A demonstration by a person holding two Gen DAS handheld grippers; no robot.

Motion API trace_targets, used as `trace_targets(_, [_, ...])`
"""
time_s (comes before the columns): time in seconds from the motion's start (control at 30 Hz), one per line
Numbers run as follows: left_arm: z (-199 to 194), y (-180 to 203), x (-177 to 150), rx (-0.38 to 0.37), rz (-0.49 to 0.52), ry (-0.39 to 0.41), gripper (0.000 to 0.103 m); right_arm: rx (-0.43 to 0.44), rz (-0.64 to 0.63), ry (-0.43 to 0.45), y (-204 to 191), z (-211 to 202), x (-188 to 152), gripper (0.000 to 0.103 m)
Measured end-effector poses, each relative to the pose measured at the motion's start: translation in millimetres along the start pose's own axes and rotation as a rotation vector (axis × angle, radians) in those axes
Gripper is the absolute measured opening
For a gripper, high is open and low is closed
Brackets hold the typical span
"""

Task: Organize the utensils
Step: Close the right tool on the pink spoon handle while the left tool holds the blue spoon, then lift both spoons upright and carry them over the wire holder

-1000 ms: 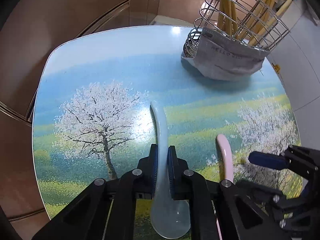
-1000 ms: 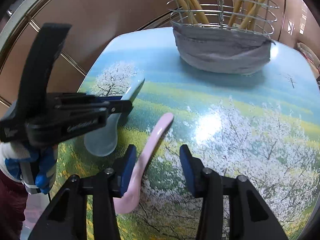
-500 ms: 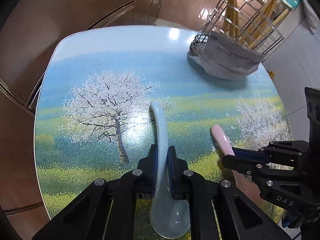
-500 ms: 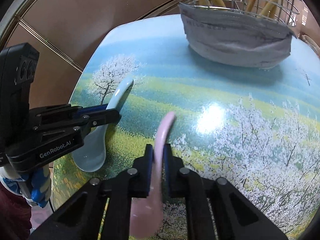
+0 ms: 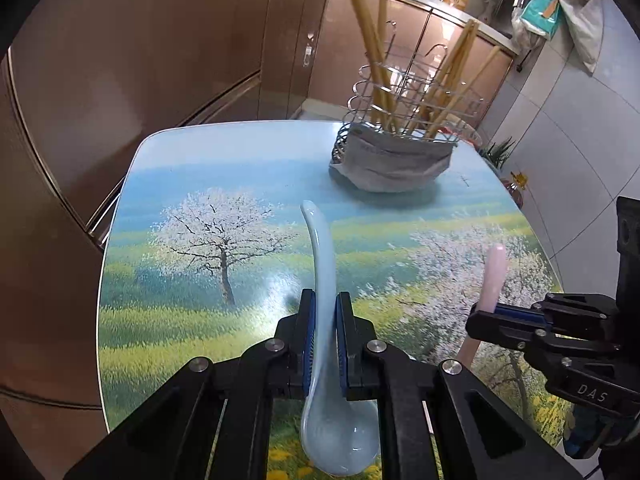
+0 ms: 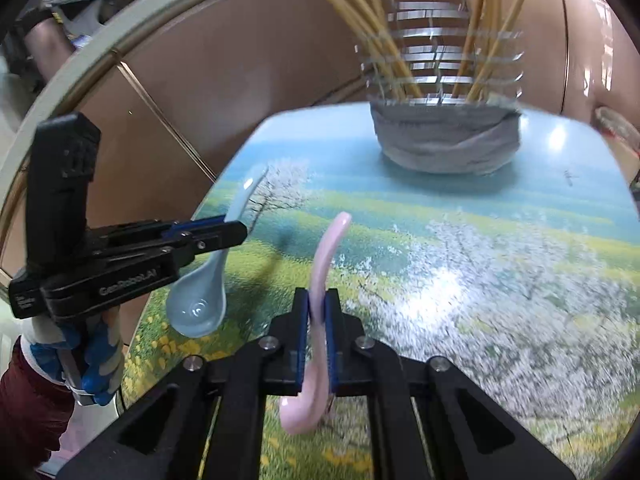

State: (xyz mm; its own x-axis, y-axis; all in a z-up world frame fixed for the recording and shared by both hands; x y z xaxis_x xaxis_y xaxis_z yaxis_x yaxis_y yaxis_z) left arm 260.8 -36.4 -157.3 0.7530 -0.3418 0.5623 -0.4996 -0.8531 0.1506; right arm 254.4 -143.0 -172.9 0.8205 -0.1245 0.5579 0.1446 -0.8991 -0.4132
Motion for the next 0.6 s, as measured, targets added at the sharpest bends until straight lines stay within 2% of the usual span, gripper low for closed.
trace_targets(0.27, [-28,30,-8,0.003,0.009,0.059,0.009,-0.032,-0.042,0.117,-5,-71,-17,0.007])
trace_targets(0.47, [-61,43,-2,0.012,0.013,0.129,0.009,-0.079,-0.052,0.173,11,-128,-18,0.007])
trace_targets(0.6, [-84,53,14,0.008,0.026,0.199,0.009,-0.105,-0.058,0.226,16,-156,0,0.007])
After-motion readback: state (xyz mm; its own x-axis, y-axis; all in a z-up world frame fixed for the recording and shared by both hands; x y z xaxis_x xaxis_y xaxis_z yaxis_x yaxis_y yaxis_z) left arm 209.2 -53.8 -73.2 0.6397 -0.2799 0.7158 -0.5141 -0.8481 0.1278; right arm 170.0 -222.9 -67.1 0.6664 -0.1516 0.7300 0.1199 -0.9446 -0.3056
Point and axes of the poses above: each gripper's, at about its wrist camera, not at the fingertips, and z roughly the way its jaws point, y to its right, x to its top, the point moved 3 cm from there along z, roughly the way its jaws point, and after that the axes turned 5 degrees about z, right-handed, at the moved point
